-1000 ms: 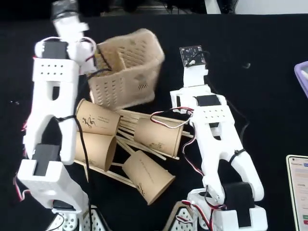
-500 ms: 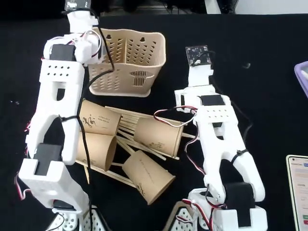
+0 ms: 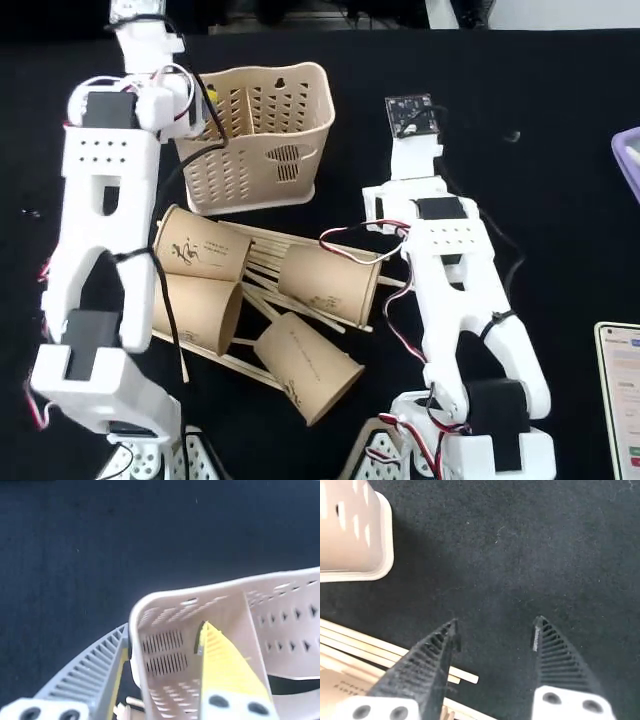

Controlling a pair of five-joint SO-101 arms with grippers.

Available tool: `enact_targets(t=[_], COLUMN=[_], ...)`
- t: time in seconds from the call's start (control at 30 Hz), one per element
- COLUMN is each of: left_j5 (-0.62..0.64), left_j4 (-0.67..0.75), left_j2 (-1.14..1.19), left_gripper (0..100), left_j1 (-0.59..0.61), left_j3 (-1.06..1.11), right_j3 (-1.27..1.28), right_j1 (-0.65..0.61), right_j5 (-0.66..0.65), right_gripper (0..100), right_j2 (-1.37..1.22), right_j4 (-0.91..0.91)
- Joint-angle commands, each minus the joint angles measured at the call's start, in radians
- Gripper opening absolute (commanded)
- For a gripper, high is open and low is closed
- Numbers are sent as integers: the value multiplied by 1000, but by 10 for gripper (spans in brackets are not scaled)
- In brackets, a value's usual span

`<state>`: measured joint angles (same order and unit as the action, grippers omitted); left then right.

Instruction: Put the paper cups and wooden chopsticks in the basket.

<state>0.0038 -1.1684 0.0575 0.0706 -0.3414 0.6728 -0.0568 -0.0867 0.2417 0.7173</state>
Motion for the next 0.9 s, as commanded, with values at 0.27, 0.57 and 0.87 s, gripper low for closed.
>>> enact_targets(t=[0.27,0.57,0.87], left_j5=[9,9,9], left_j4=[-5,115,206], left_j2=[-31,-17,-18], left_gripper=[230,230,230], left_j1=[-33,-79,-113], left_j3=[22,56,81], right_j3=[-4,-2,-2], right_j1=[20,21,23], right_j5=[6,6,6], right_gripper=[240,240,240], right_j2=[47,48,54], right_j4=[-37,-35,-35])
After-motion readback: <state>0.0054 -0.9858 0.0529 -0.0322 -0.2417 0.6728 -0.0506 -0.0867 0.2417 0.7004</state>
